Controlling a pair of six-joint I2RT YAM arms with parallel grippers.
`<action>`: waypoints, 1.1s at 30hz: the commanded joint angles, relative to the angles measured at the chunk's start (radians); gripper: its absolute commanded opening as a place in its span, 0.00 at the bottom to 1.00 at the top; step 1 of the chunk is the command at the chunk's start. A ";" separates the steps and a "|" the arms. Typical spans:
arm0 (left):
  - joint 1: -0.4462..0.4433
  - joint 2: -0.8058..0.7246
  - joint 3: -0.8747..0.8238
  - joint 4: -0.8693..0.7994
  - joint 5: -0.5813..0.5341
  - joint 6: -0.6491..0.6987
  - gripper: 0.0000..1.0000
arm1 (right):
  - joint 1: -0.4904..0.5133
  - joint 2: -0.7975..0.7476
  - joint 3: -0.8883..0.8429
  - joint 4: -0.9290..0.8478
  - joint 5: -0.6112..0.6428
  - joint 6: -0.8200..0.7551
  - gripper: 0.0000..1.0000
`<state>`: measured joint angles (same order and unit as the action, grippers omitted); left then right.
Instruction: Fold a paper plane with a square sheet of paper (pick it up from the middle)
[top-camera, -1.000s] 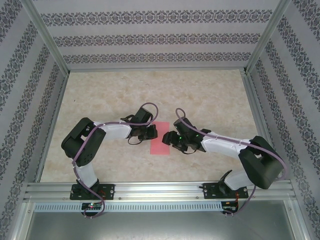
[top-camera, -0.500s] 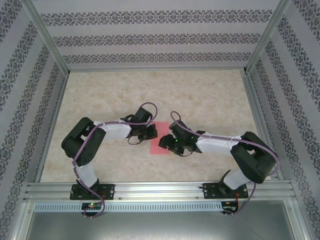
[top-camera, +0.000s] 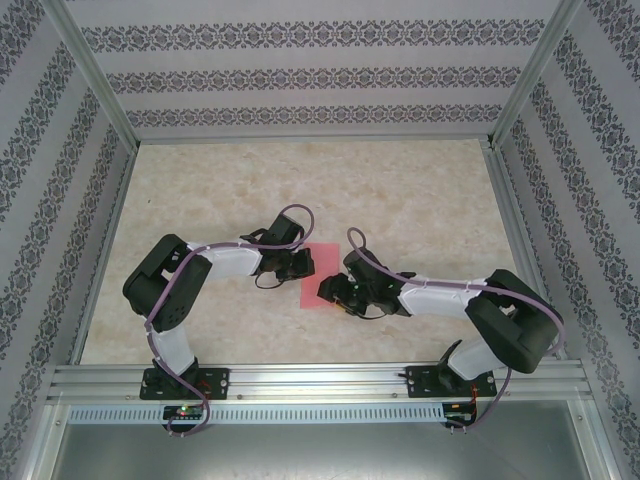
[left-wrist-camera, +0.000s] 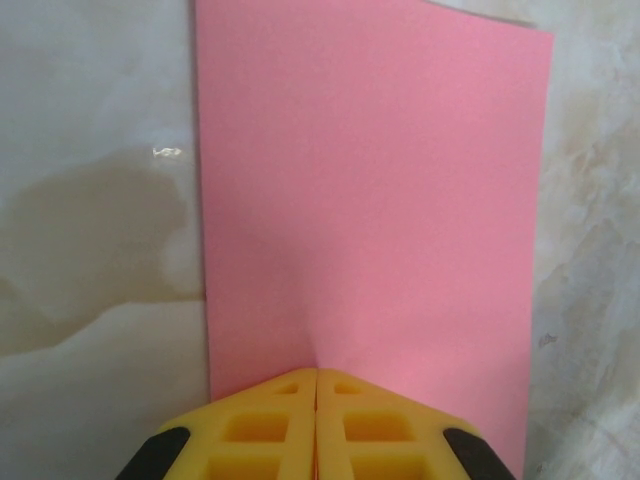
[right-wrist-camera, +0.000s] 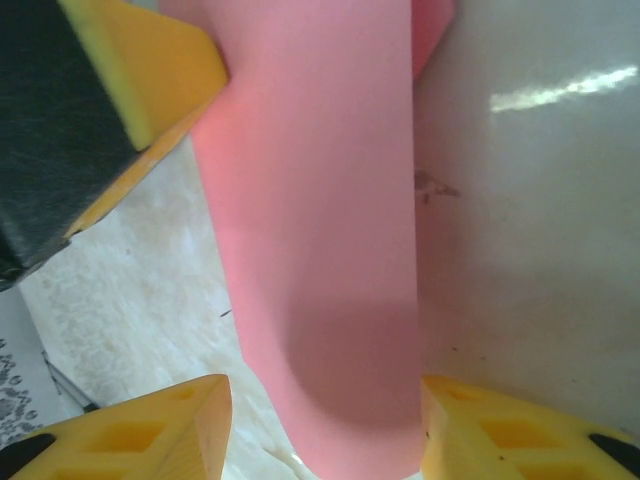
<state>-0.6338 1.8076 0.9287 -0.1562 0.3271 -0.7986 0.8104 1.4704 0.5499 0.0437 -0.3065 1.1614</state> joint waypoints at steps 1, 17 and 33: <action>0.014 0.055 -0.026 -0.053 -0.053 -0.011 0.09 | 0.029 -0.003 -0.011 0.135 -0.038 0.018 0.51; 0.014 0.045 -0.032 -0.057 -0.052 -0.009 0.09 | -0.008 -0.077 -0.084 0.141 0.075 0.029 0.45; 0.014 -0.052 0.029 -0.033 0.043 0.047 0.13 | -0.029 -0.073 -0.012 0.005 0.062 0.048 0.00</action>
<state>-0.6285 1.8004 0.9291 -0.1581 0.3534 -0.7872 0.7952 1.3773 0.4965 0.0742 -0.2447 1.2110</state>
